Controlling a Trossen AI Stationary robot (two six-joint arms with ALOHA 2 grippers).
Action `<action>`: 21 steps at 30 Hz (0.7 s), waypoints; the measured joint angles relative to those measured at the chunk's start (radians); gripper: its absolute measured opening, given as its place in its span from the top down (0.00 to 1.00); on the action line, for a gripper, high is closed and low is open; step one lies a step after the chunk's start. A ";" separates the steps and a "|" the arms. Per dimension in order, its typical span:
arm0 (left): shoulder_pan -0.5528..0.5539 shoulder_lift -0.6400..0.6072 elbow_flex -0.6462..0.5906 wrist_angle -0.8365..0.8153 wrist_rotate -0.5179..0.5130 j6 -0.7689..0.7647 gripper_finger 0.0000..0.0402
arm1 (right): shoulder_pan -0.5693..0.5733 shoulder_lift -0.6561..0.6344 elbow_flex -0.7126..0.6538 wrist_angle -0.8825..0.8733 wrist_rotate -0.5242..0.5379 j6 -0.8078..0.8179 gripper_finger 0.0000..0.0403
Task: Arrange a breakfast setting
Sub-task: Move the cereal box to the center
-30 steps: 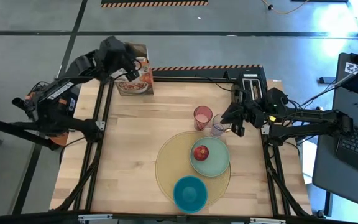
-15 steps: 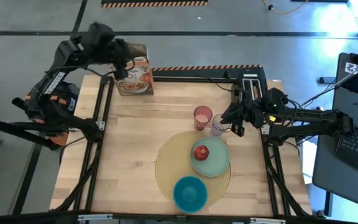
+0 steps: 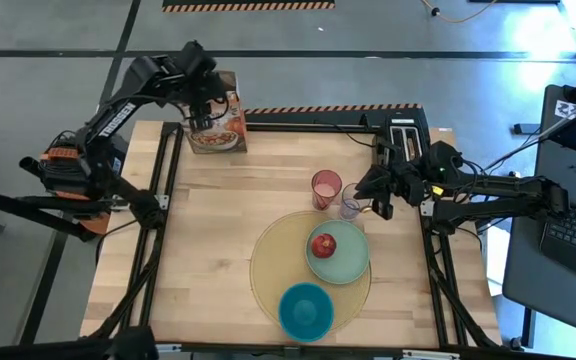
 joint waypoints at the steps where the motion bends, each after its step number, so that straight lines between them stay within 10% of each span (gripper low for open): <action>1: 0.007 0.004 0.000 0.000 0.008 0.000 0.59 | 0.000 0.000 0.000 -0.002 0.000 -0.004 0.86; 21: 0.091 0.062 0.000 -0.081 0.211 0.005 0.77 | 0.000 0.000 0.000 -0.010 0.000 -0.020 0.86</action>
